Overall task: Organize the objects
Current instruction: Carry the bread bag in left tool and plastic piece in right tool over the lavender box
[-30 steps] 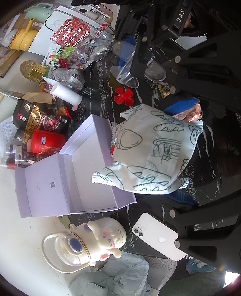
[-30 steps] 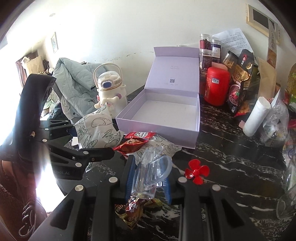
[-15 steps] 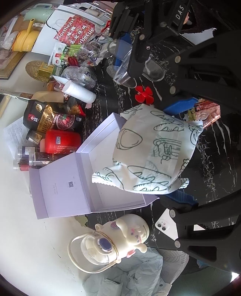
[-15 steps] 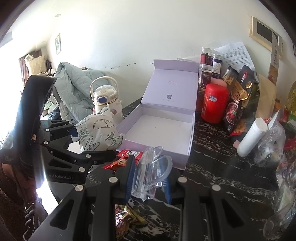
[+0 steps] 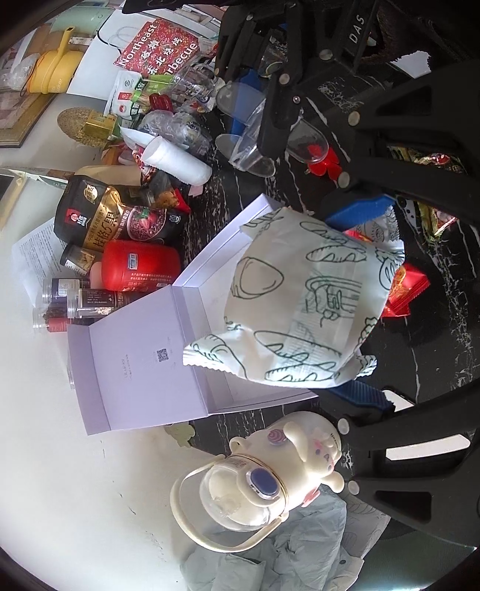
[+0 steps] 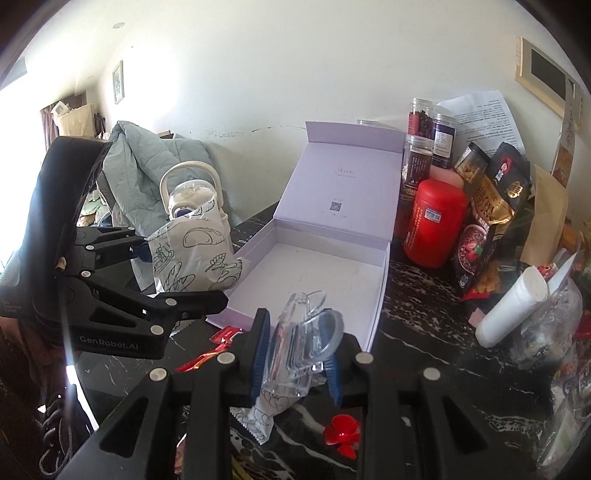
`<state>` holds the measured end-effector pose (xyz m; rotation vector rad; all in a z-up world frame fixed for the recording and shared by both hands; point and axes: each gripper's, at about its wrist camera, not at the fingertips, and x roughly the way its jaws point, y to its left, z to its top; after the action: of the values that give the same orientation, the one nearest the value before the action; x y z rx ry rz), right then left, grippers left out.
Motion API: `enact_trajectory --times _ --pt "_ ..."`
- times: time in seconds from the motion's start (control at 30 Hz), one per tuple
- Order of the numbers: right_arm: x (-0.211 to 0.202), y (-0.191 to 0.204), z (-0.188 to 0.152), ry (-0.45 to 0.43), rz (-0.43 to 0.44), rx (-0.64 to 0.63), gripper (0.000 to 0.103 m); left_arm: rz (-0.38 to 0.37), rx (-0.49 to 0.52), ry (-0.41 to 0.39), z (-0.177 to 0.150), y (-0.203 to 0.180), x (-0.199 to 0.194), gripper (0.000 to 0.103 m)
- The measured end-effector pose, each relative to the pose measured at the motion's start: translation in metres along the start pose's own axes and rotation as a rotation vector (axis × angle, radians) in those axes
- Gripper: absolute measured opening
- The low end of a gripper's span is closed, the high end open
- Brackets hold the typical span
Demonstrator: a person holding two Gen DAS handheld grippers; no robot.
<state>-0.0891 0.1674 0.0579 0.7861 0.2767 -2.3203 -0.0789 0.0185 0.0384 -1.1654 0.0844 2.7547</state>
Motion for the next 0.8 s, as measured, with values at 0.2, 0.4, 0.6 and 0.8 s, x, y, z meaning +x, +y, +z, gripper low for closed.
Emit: enact_trajectory --times 0.2,0.4,0.6,0.8 --pt "0.015 -0.013 0.017 -0.013 0.005 -0.005 0.027 0.014 -0.001 -0.01 0.017 0.01 0.014 0.069" --pt "0.024 -0.025 0.037 -0.043 0.001 -0.003 0.027 0.031 -0.006 -0.038 0.038 0.018 0.023 0.07" --pt "0.035 -0.033 0.06 -0.063 -0.002 -0.025 0.027 0.047 -0.01 -0.057 0.06 0.026 0.035 0.07" --pt "0.053 -0.044 0.078 -0.066 0.005 -0.027 0.027 0.063 -0.029 -0.067 0.082 0.035 0.053 0.07"
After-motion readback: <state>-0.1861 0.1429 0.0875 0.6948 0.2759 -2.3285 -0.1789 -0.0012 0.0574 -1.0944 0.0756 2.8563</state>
